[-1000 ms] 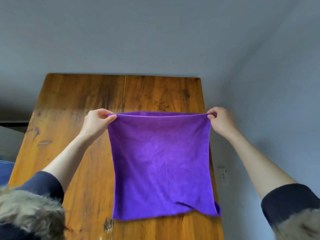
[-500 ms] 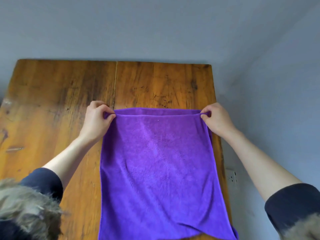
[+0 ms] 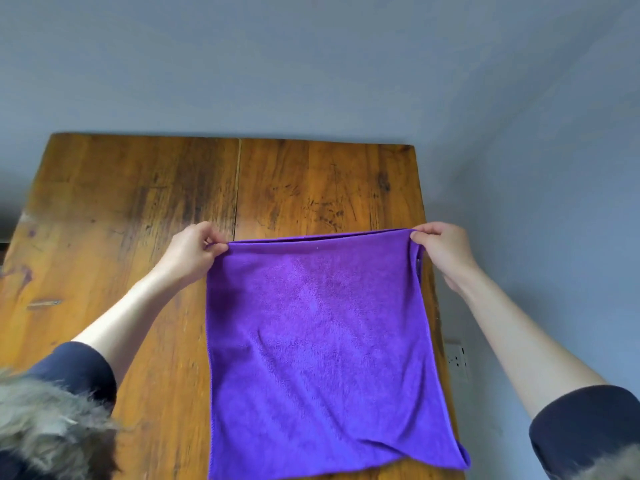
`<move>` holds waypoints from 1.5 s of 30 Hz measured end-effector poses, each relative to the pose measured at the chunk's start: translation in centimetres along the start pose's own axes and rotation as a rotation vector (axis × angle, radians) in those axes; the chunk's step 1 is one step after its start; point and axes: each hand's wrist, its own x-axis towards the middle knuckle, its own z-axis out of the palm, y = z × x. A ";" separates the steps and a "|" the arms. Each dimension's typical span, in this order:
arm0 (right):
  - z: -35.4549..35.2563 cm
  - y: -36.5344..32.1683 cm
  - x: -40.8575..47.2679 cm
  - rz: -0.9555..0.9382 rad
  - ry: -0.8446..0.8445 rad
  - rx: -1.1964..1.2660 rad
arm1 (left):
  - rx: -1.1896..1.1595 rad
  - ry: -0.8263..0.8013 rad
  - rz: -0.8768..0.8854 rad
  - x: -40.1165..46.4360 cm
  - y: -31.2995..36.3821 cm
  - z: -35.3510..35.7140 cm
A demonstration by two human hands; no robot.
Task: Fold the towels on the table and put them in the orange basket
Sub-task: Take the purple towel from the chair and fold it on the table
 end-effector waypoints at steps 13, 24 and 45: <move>-6.3 -8.6 -11.9 -0.061 -0.094 0.151 | -0.401 -0.105 0.113 -8.2 0.6 -14.6; -8.4 -20.3 -24.8 -0.320 -0.042 0.137 | -0.313 0.097 0.408 -14.8 1.9 -30.2; -9.7 -27.7 -29.4 -0.359 -0.332 0.802 | -0.714 0.311 0.385 -20.4 1.3 -36.2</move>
